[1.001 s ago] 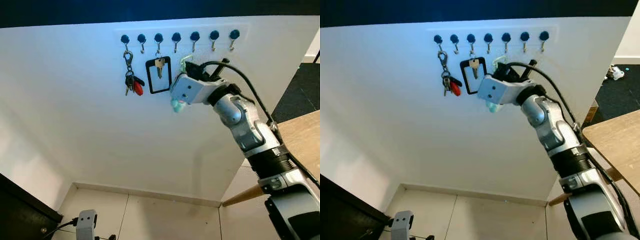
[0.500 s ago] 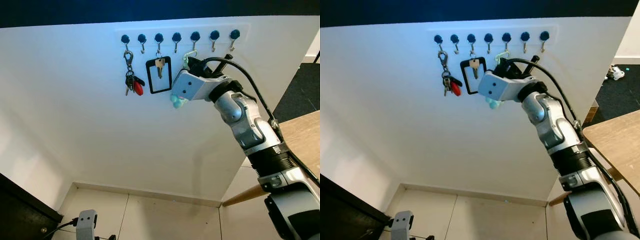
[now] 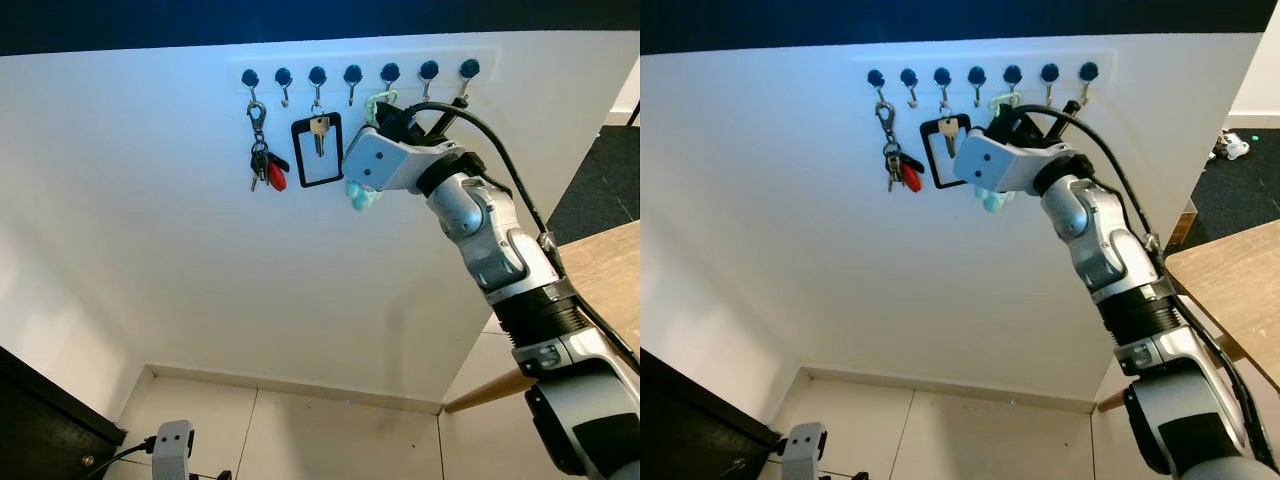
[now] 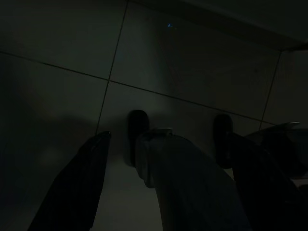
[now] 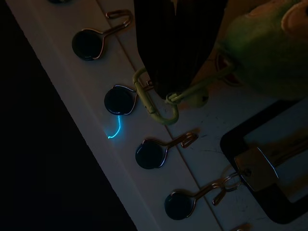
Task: Hang keys on a hook
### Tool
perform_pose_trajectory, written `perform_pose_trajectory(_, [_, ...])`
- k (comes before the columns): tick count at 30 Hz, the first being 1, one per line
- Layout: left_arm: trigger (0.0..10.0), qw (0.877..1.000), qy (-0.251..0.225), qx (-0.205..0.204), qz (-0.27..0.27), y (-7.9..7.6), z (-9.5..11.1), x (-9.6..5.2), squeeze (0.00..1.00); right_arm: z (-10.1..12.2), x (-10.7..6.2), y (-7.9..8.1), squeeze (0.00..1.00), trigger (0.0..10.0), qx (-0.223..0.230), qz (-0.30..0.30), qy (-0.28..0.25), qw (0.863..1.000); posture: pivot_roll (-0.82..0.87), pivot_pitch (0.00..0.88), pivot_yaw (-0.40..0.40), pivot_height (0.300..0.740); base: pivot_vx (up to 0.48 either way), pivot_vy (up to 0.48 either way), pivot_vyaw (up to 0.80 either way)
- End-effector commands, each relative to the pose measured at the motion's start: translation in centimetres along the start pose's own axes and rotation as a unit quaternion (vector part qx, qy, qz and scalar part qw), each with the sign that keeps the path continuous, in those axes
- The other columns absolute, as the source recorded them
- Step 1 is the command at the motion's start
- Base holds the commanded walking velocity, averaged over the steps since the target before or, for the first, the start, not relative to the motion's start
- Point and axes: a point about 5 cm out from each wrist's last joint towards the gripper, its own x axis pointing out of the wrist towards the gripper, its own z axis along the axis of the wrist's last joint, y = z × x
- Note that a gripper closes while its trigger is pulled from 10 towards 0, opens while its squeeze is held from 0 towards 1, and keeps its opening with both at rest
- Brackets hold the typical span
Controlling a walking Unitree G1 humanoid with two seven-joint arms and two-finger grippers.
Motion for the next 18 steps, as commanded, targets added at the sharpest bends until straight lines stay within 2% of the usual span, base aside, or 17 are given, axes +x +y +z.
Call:
perform_pose_trajectory(1, [10.0,1.0,0.007,-0.002,0.001,-0.01,-0.58,-0.12,0.0,-0.06,0.15,-0.26,0.0,10.0,0.012,-0.003,0.004,1.0,-0.13,0.047,0.088,0.74,0.0,0.0,0.0])
perform_pose_trajectory(18, [10.0,1.0,0.009,0.0,0.001,0.02,-0.66,-0.15,0.0,-0.52,0.18,0.25,0.0,10.0,0.032,0.027,0.029,0.999,-0.13,0.048,0.086,0.74,0.0,0.0,0.0])
